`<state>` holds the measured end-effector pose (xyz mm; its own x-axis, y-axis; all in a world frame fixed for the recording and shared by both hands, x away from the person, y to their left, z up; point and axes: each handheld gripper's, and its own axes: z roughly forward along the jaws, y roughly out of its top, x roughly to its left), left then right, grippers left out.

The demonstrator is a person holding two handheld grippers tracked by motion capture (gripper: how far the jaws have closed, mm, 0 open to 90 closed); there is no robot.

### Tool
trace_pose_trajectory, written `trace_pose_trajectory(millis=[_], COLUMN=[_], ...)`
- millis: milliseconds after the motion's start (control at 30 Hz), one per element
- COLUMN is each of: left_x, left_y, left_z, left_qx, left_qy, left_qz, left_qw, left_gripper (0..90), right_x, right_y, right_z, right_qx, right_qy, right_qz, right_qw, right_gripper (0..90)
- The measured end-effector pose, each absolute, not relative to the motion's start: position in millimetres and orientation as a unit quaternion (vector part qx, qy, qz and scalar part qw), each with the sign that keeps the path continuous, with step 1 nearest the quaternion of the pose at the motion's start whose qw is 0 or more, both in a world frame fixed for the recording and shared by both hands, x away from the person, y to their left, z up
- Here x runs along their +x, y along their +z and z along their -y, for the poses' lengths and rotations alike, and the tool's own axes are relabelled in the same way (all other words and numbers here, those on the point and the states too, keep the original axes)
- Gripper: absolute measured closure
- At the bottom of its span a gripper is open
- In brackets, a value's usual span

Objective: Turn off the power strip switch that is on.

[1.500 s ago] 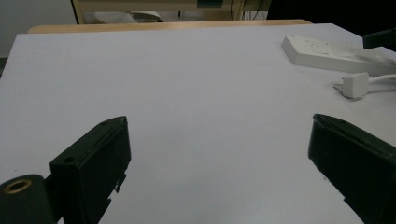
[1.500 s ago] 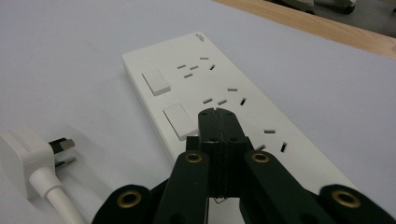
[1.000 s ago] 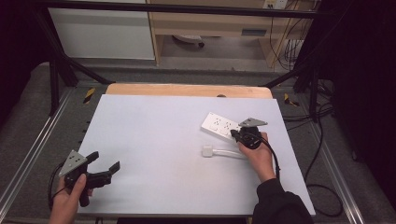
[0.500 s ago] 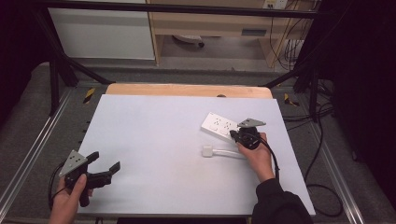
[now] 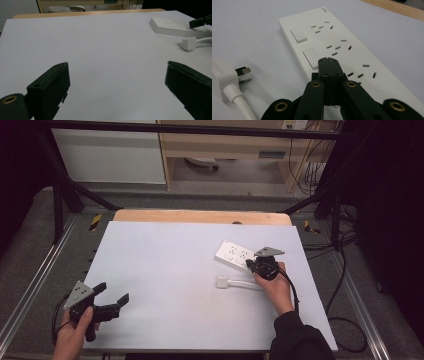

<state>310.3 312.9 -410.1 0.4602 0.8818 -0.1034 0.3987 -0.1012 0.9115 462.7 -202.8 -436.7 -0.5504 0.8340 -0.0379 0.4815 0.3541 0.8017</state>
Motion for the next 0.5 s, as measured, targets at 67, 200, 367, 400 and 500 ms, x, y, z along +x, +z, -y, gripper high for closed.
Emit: trace_pose_trajectory(millis=[67, 200, 367, 400, 500], left_x=[310.2, 310.2, 310.0, 310.1, 310.1], left_y=[-409.9, -410.0, -409.9, -410.0, -409.9], left_z=[-312.9, -312.9, -312.5, -312.5, -312.6], left_qx=[0.700, 0.700, 0.701, 0.701, 0.701], left_qy=[0.247, 0.247, 0.248, 0.248, 0.248], left_qz=[-0.457, -0.457, -0.457, -0.458, -0.458], left_qw=[0.490, 0.490, 0.488, 0.488, 0.488], left_gripper=[5.7, 5.7, 5.7, 5.7, 5.7], right_x=[462.6, 462.2, 462.3, 462.0, 462.1], right_y=[-436.8, -436.9, -437.4, -437.4, -437.5], right_z=[202.8, 202.5, 202.9, 202.7, 203.0], right_qx=[0.417, 0.417, 0.418, 0.420, 0.419], right_qy=[0.388, 0.388, 0.390, 0.391, 0.391], right_qz=[-0.790, -0.789, -0.788, -0.787, -0.787], right_qw=[0.228, 0.227, 0.228, 0.227, 0.227], right_gripper=[90.0, 90.0, 90.0, 90.0, 90.0])
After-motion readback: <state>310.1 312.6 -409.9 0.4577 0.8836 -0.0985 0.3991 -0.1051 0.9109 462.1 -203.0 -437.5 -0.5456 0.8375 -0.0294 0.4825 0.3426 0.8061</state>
